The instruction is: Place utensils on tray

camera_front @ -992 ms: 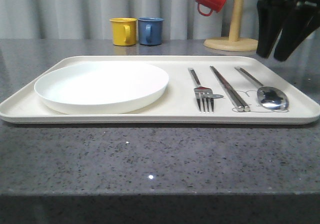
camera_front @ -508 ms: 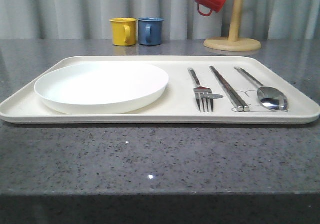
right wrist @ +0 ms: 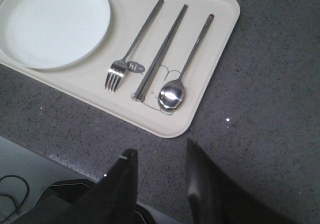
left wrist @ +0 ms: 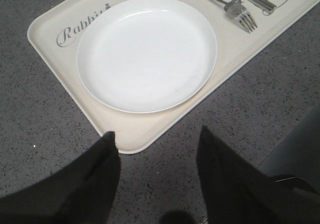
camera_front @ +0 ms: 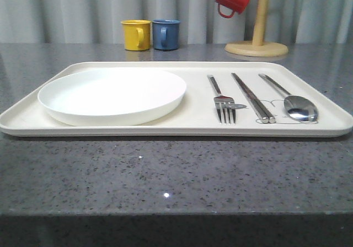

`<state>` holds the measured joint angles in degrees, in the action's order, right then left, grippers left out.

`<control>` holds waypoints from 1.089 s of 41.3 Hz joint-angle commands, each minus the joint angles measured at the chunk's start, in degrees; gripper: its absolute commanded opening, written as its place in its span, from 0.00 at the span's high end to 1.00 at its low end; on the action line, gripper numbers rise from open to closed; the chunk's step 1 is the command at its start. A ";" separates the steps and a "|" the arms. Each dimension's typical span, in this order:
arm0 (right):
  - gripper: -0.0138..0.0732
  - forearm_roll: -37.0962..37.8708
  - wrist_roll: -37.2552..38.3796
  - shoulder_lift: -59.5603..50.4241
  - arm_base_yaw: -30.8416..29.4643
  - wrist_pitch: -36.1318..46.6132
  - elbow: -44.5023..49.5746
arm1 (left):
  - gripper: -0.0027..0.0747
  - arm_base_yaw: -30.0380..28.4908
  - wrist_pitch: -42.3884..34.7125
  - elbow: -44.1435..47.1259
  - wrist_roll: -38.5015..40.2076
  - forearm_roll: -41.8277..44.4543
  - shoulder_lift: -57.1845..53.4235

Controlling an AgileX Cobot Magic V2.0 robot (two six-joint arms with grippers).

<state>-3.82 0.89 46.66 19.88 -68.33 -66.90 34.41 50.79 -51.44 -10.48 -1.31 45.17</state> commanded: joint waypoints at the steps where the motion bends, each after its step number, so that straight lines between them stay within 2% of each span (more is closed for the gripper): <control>1: 0.52 0.52 -0.89 -6.13 0.03 7.60 6.23 | 0.51 0.41 -4.05 -1.40 0.51 -0.31 -0.27; 13: 0.52 0.52 -0.89 -20.38 0.03 12.26 23.58 | 0.51 0.41 -4.05 -1.40 0.51 -0.31 -0.27; 26: 0.53 1.68 -0.89 -25.96 0.03 16.22 26.84 | 0.53 0.41 -4.05 -1.40 0.51 -0.31 -0.27; 29: 0.61 1.84 -0.89 -25.96 0.03 16.70 26.84 | 0.60 0.41 -3.95 -1.40 0.51 -0.31 -0.27; 36: 0.92 2.60 -0.89 -25.96 0.03 18.28 26.84 | 0.86 0.41 -3.95 -1.40 0.51 -0.31 -0.27; 40: 0.92 2.60 -0.89 -25.96 0.03 19.22 26.84 | 0.99 0.41 -3.95 -1.40 0.51 -0.31 -0.27; 45: 0.92 2.60 -0.89 -25.96 0.03 19.10 26.84 | 0.99 0.41 -3.95 -1.40 0.51 -0.31 -0.27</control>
<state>-1.88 0.45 20.20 19.88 -53.58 -38.54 34.41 50.79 -51.44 -10.48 -1.31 45.17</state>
